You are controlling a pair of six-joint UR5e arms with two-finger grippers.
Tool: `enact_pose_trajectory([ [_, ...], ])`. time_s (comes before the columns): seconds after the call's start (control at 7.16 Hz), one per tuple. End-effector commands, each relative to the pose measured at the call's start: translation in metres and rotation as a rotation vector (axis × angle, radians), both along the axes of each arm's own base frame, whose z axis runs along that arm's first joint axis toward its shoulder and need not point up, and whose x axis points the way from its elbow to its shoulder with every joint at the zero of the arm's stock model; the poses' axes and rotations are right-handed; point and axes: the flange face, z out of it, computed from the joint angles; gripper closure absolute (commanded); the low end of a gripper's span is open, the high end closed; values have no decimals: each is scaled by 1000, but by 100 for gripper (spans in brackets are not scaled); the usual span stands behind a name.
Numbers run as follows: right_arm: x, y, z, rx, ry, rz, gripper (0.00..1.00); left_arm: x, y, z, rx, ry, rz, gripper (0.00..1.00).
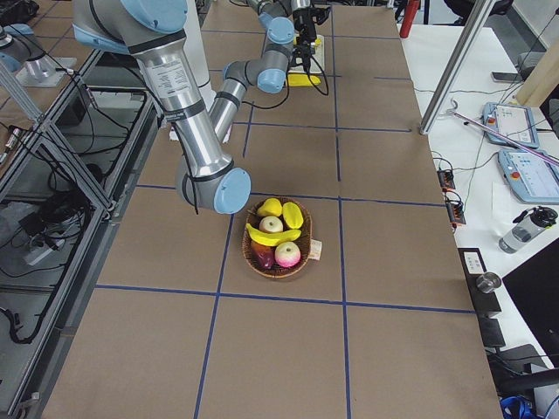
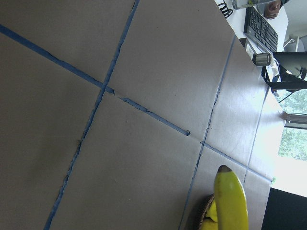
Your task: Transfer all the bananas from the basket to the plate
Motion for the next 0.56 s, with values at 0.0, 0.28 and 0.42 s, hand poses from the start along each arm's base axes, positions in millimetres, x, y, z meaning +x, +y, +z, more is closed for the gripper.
enact_pose_trajectory([
  [0.0,-19,20,-18,22,-22,4,100,13,1,-12,5,12,14,1],
  [0.28,-24,25,-25,26,-31,10,100,30,16,-17,11,17,52,1],
  [0.42,-24,26,-29,30,-38,8,100,38,23,-19,12,20,60,1],
])
